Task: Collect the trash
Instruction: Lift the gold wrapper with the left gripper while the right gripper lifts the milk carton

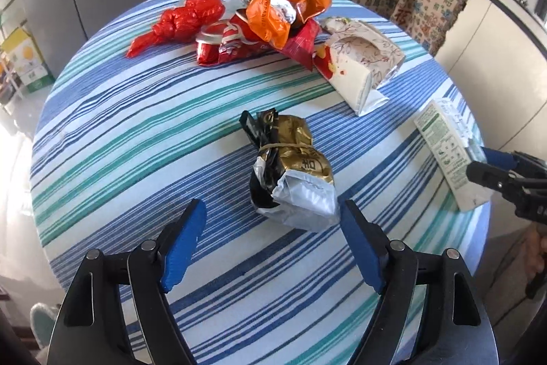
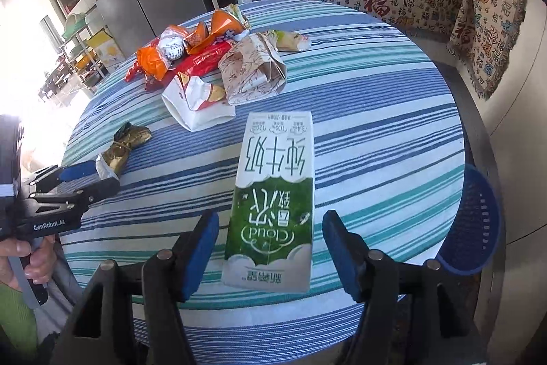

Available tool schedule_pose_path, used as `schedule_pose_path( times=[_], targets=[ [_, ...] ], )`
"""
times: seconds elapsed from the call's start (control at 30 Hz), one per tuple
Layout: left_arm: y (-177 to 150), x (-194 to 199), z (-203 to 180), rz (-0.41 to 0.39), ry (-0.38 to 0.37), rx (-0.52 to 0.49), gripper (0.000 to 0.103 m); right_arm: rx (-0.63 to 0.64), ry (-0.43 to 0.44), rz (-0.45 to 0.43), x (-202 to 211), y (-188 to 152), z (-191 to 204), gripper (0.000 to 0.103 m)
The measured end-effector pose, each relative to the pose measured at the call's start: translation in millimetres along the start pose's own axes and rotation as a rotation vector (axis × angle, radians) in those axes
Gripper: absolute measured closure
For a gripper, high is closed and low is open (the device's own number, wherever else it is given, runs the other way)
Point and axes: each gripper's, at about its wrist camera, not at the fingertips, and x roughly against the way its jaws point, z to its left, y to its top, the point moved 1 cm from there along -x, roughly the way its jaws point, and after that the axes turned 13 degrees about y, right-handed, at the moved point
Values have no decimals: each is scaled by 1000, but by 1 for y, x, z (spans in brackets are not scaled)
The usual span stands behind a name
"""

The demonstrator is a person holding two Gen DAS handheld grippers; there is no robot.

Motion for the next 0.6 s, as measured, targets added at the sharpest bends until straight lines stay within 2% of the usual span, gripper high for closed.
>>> schedule_pose_path(
  times=[0.03,0.13,0.33,0.37,0.43,0.47,0.5,0.6],
  targets=[
    [2,3,2,-9,-16,9,21,-4,2,27,-2,5,-1,27],
    [10,7,3,-21,-9,19,17,-9,10,87,-11,19,-2,27],
    [19,-4,-20,41,46,-36,19,26,-17,143,-26,31,4,27],
    [19,-7,-23,51,58,-45,22,23,-18,151,-28,32,4,27],
    [16,-13,-26,67,90,-68,38,23,-27,148,-28,34,2,29],
    [15,-14,-26,71,106,-72,53,28,-25,142,-26,34,2,33],
    [14,-13,-25,57,118,-71,56,28,-25,142,-26,34,2,53],
    [12,-8,-14,46,74,-24,61,30,0,97,-11,34,2,53]
  ],
)
